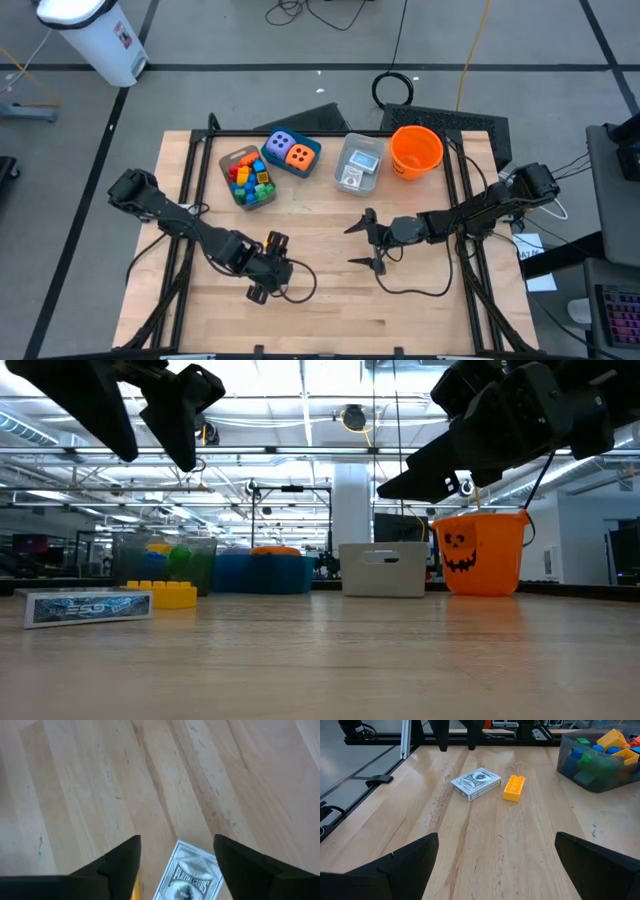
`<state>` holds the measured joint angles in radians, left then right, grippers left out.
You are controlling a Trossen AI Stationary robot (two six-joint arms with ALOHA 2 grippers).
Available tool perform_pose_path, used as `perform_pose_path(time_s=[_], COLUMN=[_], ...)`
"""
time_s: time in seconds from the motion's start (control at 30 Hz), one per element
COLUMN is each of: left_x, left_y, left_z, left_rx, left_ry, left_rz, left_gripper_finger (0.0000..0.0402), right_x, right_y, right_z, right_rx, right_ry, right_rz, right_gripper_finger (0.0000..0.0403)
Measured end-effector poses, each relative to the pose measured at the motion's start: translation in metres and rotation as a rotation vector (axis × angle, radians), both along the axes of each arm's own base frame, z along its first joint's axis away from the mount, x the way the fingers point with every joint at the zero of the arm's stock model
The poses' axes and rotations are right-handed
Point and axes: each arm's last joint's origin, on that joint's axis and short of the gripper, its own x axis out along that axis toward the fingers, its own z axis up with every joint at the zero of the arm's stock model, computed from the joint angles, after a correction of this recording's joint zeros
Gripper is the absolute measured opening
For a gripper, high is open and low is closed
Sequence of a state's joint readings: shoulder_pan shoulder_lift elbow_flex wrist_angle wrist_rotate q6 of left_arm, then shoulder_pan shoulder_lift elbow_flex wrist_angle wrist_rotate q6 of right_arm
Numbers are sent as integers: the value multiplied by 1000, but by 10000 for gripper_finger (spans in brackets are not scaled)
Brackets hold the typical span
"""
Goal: Pick & Place Toys
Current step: Put the black deck of cards into the gray bin
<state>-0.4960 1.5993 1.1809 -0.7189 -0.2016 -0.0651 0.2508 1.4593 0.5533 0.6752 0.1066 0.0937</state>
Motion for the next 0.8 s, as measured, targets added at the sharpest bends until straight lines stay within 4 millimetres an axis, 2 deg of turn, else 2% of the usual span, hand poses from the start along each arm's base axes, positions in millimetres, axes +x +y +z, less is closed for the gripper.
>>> perform_pose_path(time_s=[0.2, 0.4, 0.63, 0.8], left_x=[-6, -9, -18, -23], left_y=[2, 4, 9, 10], left_z=[-3, -6, -25, -36], left_rx=[32, 55, 90, 93], left_ry=[61, 86, 147, 183], left_rz=[-4, -20, -30, -69], left_gripper_finger=[314, 357, 393, 398], right_x=[-1, -1, -1, -1], right_y=[0, 0, 0, 0], right_z=[-2, -2, -2, -2], right_rx=[-5, -5, -5, -6], right_ry=[18, 21, 21, 21], right_rz=[0, 0, 0, 0], right_gripper_finger=[391, 391, 391, 391])
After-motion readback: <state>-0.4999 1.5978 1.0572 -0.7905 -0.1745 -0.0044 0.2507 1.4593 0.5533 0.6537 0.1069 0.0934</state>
